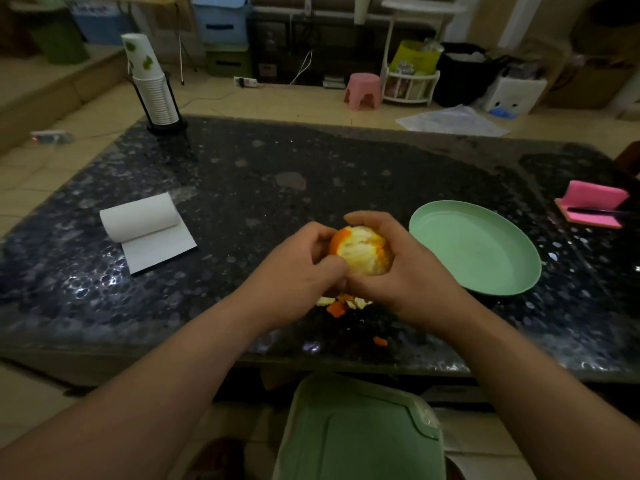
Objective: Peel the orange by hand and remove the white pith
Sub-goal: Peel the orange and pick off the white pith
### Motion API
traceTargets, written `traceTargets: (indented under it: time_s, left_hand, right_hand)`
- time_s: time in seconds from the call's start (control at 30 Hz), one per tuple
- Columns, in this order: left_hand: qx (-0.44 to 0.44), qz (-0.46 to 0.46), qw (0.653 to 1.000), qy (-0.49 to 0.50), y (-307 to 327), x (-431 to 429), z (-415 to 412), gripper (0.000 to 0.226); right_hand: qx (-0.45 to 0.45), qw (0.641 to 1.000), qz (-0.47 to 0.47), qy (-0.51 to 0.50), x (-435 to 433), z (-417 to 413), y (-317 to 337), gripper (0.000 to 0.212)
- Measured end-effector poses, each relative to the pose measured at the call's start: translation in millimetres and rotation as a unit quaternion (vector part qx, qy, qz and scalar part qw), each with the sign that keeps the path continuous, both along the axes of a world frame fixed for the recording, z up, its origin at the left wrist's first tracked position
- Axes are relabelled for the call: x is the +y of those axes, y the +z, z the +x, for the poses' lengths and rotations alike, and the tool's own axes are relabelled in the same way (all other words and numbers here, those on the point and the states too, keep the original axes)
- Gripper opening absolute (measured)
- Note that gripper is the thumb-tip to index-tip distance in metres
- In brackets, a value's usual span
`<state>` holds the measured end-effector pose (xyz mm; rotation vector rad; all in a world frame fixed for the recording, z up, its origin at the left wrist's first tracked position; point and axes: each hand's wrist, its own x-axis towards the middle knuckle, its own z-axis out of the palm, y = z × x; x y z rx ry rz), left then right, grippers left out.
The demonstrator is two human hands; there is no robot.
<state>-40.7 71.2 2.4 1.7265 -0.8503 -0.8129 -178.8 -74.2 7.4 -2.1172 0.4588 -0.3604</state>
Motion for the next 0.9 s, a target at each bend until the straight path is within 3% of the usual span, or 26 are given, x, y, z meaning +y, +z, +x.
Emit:
traceTargets:
  time_s: [0.17, 0.27, 0.5, 0.63, 0.9]
  left_hand:
    - [-0.155, 0.051, 0.986, -0.028, -1.2, 4.5, -4.2, 0.048]
    - [-0.194, 0.063, 0.979, -0.016, -2.9, 3.3, -9.6, 0.044]
    - [-0.188, 0.054, 0.981, -0.009, -3.5, 3.4, -11.7, 0.037]
    - [-0.172, 0.037, 0.984, -0.034, 0.9, 8.1, -4.9, 0.036]
    - [-0.140, 0.045, 0.989, 0.000, -8.4, -0.2, -6.6, 0.032]
  right_hand:
    - [0.017, 0.999, -0.042, 0.001, 4.0, 2.3, -5.1, 0.069]
    - [0.014, 0.999, -0.039, 0.003, 6.8, 4.3, -7.2, 0.066]
    - [-0.004, 0.999, -0.035, -0.005, 8.6, 2.2, -7.8, 0.062]
    - [-0.001, 1.000, -0.010, 0.008, 5.4, -3.2, -6.0, 0.071]
    - [0.024, 0.996, -0.085, 0.011, 6.1, -0.4, -7.8, 0.070]
